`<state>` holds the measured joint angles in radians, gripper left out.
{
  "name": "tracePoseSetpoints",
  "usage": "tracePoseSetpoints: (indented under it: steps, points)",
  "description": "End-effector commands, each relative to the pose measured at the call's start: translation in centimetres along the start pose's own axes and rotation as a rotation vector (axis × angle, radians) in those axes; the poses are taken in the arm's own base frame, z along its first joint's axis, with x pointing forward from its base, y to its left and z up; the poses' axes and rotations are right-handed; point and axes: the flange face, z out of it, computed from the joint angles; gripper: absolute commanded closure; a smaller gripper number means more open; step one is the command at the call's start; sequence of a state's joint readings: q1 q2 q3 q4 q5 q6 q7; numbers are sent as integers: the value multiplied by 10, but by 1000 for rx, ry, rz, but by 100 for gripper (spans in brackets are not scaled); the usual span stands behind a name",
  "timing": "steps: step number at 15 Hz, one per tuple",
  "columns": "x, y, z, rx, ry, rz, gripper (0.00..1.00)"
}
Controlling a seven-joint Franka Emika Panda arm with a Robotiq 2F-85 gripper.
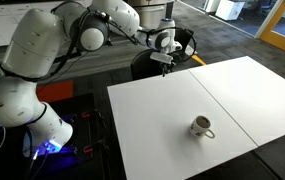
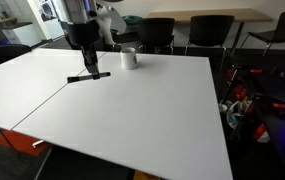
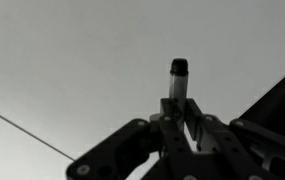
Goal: Pick the marker and put it in the cup
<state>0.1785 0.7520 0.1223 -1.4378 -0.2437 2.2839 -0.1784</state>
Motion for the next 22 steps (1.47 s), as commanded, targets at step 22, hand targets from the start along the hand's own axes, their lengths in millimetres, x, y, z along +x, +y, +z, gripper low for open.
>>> tracePoseSetpoints:
  steps: [22]
  points:
    - [-139,81,-48,10,-62,417,95]
